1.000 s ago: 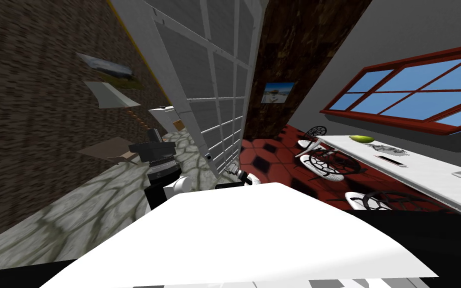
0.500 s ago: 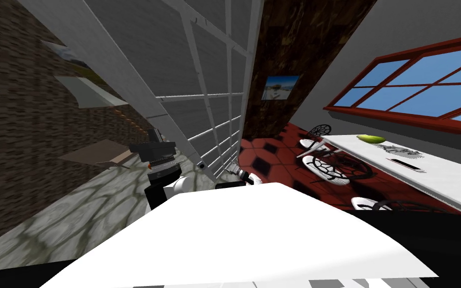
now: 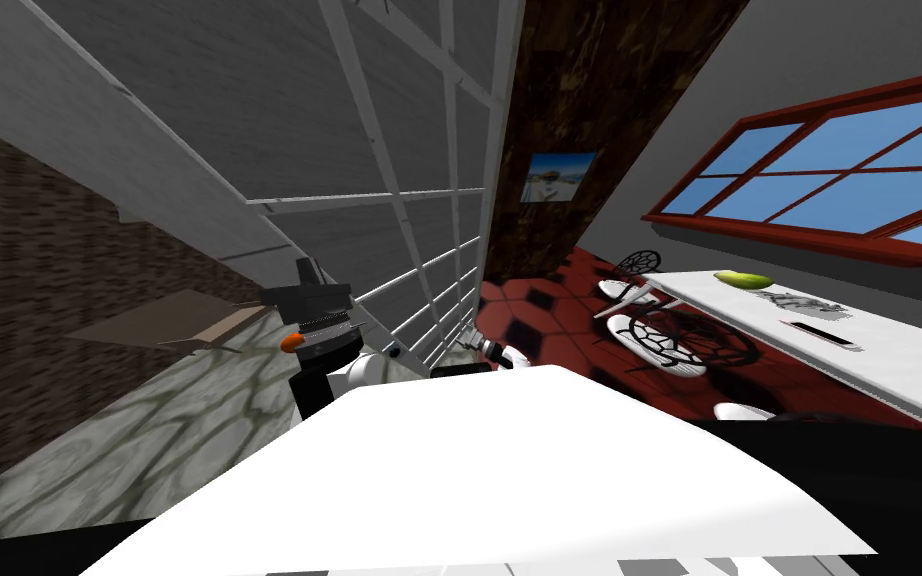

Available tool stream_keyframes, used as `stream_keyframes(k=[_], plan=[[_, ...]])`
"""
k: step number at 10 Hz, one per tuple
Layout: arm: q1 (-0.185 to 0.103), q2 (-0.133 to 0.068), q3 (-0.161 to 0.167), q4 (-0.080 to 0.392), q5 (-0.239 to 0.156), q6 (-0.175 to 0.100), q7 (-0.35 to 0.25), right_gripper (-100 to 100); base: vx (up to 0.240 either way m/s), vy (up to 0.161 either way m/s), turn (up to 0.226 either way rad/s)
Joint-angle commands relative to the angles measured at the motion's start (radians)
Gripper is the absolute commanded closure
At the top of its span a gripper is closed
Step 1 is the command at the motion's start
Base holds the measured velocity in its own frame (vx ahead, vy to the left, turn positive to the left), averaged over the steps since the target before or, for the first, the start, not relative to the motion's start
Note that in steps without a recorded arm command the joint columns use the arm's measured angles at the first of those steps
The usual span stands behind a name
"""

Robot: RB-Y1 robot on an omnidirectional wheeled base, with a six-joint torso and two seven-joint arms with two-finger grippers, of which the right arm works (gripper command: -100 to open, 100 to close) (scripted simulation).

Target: Push the door open

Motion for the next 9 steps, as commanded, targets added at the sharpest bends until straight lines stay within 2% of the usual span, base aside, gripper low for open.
stream_keyframes(k=[1, 2, 5, 9], plan=[[0.005, -0.025, 0.014, -0.008, 0.003, -0.001, -0.004, -100, 0.187, 0.054, -0.075], [0.009, -0.040, 0.026, -0.012, 0.006, -0.003, -0.006, -100, 0.148, 0.118, -0.112], [0.014, -0.051, 0.047, -0.019, 0.010, -0.006, -0.009, -100, 0.054, 0.160, -0.092], [0.022, -0.042, 0.076, -0.029, 0.016, -0.009, -0.014, -100, -0.032, 0.184, -0.070]])
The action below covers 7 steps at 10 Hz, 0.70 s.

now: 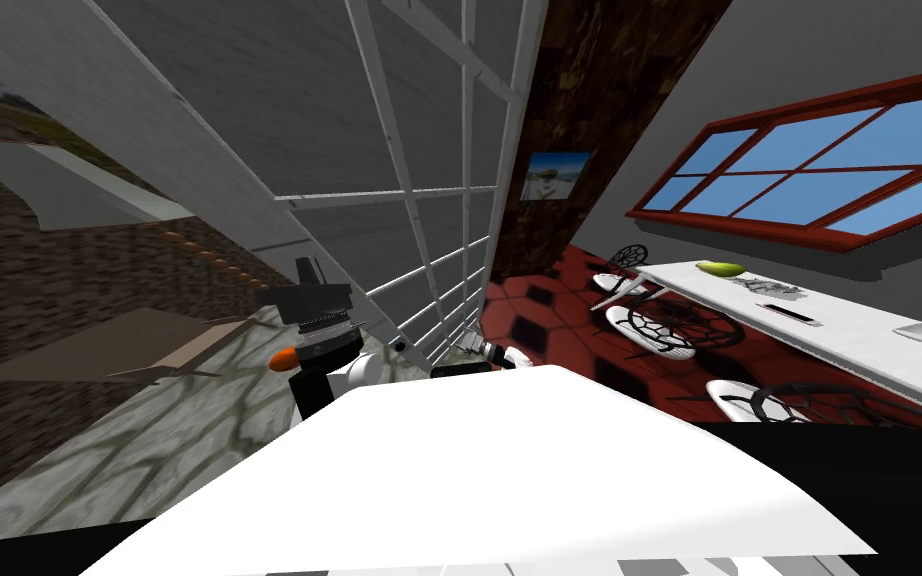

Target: Push the door open

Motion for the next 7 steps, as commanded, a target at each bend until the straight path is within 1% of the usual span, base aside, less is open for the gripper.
stream_keyframes(k=[1, 2, 4, 6, 7], plan=[[-0.003, 0.011, 0.009, 0.009, 0.000, -0.006, 0.003, -100, -0.093, 0.164, -0.066], [-0.002, 0.017, 0.015, 0.007, 0.001, -0.007, 0.003, -100, -0.077, 0.177, -0.059], [0.002, 0.040, 0.028, 0.003, 0.004, -0.008, 0.000, -100, -0.072, 0.186, -0.065], [0.005, 0.067, 0.039, -0.001, 0.006, -0.010, -0.001, -100, -0.095, 0.161, -0.040], [0.007, 0.089, 0.046, -0.003, 0.008, -0.011, -0.002, -100, -0.088, 0.191, -0.052]])
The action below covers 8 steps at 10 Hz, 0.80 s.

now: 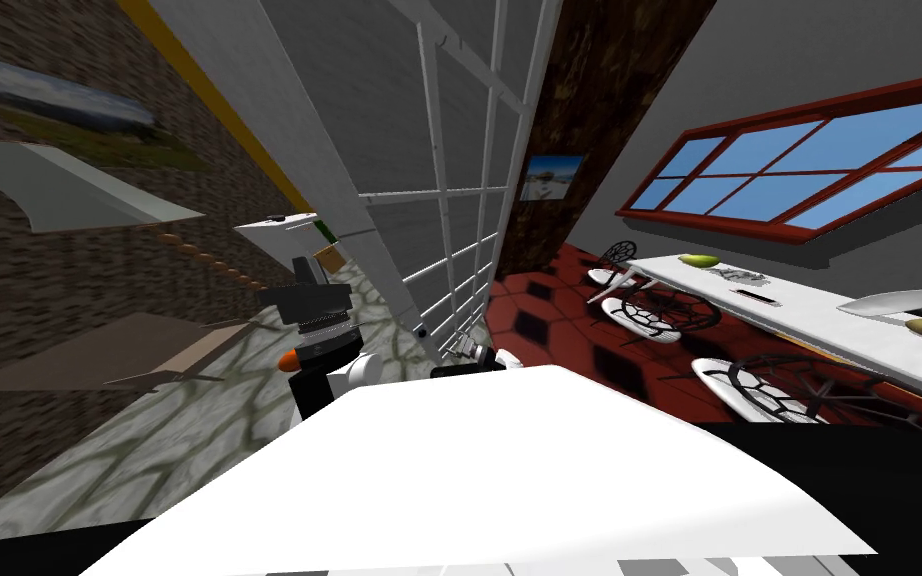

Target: Push the door open

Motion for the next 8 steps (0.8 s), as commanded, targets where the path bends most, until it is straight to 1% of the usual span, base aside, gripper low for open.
stream_keyframes(k=[1, 2, 3, 4, 8], plan=[[0.003, 0.030, 0.010, -0.010, 0.003, 0.001, -0.008, -100, -0.096, 0.173, -0.056], [0.004, 0.046, 0.013, -0.011, 0.003, 0.001, -0.008, -100, -0.113, 0.135, -0.038], [0.014, 0.033, 0.014, -0.023, 0.005, 0.002, -0.010, -100, -0.052, 0.059, -0.010], [0.014, 0.033, 0.014, -0.023, 0.005, 0.002, -0.010, 100, 0.007, -0.004, 0.006], [0.014, 0.033, 0.014, -0.023, 0.005, 0.002, -0.010, 100, 0.013, -0.017, 0.001]])
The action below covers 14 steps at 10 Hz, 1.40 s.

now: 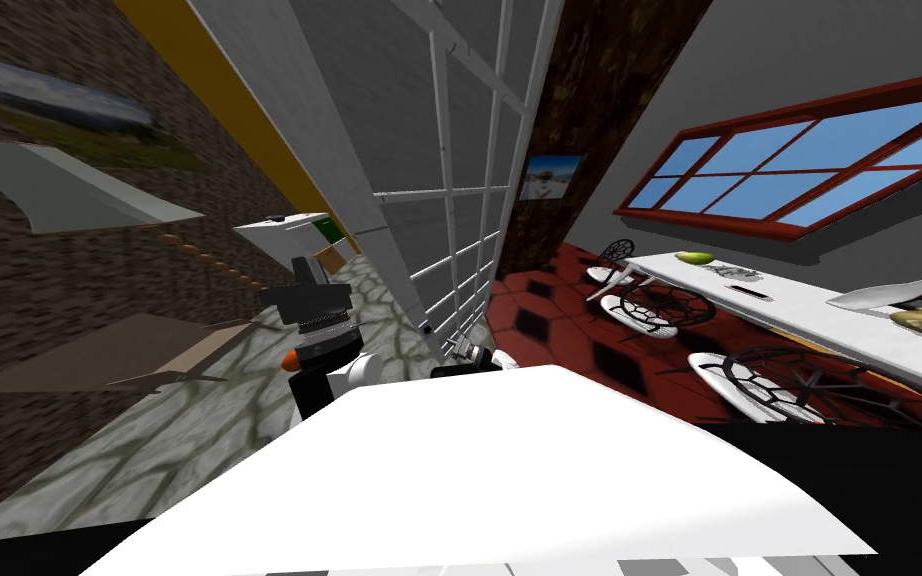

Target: Push the door open

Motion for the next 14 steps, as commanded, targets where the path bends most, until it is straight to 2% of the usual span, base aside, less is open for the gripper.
stream_keyframes(k=[1, 2, 3, 4, 6, 7, 8, 9, 10, 11, 12, 14], plan=[[0.000, 0.000, 0.000, 0.000, 0.000, 0.000, 0.000, 100, 0.000, 0.000, 0.000], [0.032, -0.027, 0.005, -0.029, -0.003, 0.009, 0.004, -100, -0.006, 0.038, -0.183], [0.046, -0.034, 0.007, -0.043, -0.004, 0.013, 0.006, -100, -0.031, 0.061, -0.264], [0.079, -0.040, 0.013, -0.072, -0.007, 0.022, 0.010, -100, -0.039, 0.085, -0.276], [0.113, -0.036, 0.018, -0.104, -0.009, 0.032, 0.015, -100, -0.036, 0.078, -0.208], [0.145, -0.020, 0.023, -0.134, -0.012, 0.041, 0.019, -100, -0.032, 0.063, -0.254], [0.159, -0.009, 0.026, -0.147, -0.013, 0.045, 0.021, -100, -0.035, 0.061, -0.216], [0.181, 0.014, 0.029, -0.167, -0.015, 0.051, 0.024, -100, -0.043, 0.062, -0.201], [0.191, 0.029, 0.031, -0.176, -0.016, 0.054, 0.025, -100, -0.043, 0.054, -0.125], [0.182, 0.018, 0.028, -0.163, -0.017, 0.047, 0.027, -100, -0.019, 0.023, -0.017], [0.179, -0.010, 0.029, -0.163, -0.020, 0.052, 0.028, -100, 0.024, 0.081, 0.026], [0.172, -0.033, 0.029, -0.162, -0.024, 0.059, 0.027, -100, 0.098, 0.150, 0.011]])
